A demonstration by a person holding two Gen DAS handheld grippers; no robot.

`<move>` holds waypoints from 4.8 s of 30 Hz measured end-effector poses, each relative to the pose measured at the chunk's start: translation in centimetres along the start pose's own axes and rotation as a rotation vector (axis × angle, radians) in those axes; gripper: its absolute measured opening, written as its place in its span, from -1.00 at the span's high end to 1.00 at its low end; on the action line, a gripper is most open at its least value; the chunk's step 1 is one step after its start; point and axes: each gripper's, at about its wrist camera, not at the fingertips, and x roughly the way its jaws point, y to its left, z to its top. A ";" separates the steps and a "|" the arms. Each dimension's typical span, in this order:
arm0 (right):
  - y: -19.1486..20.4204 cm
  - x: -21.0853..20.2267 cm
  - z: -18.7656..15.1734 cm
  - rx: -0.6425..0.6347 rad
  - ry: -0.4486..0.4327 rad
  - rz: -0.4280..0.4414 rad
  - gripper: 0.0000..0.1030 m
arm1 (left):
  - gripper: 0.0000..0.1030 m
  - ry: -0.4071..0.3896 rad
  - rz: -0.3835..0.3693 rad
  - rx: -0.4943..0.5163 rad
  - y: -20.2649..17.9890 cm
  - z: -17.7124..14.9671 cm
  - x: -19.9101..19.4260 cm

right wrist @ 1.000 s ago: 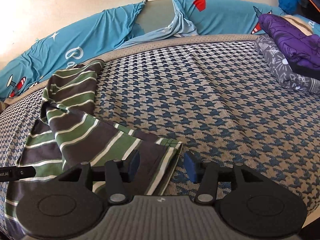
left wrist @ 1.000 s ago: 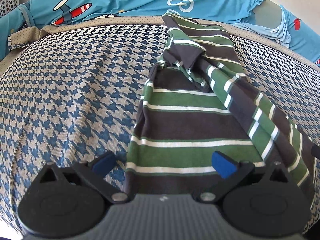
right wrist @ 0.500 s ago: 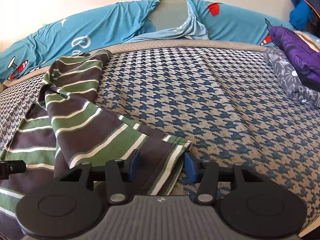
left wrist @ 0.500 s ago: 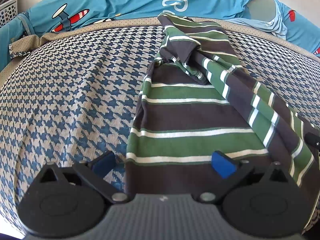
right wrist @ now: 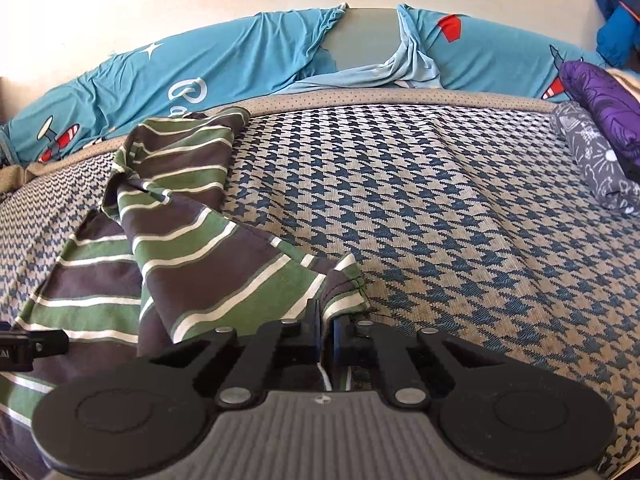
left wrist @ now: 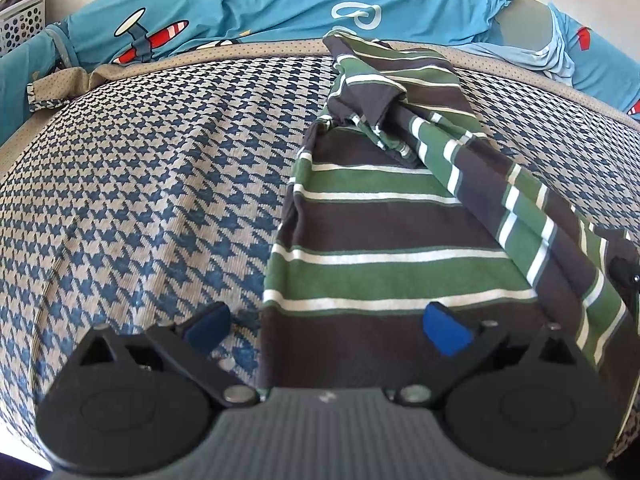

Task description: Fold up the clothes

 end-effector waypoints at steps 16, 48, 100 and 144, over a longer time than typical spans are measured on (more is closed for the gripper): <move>2.0 -4.5 0.5 0.034 -0.093 0.190 0.86 | -1.00 -0.034 0.039 -0.151 2.9 0.2 -1.1; 16.7 -6.5 -6.5 -0.408 0.039 0.624 0.86 | -1.00 -0.092 0.085 -0.359 10.2 -0.3 -4.8; 3.8 -6.5 -8.3 -0.038 0.217 0.366 0.36 | -1.00 -0.039 -0.058 -0.010 -0.8 -1.3 -2.1; 1.3 -9.8 -8.1 0.012 0.062 0.309 0.80 | -1.00 -0.077 0.115 -0.348 7.3 -1.0 -3.4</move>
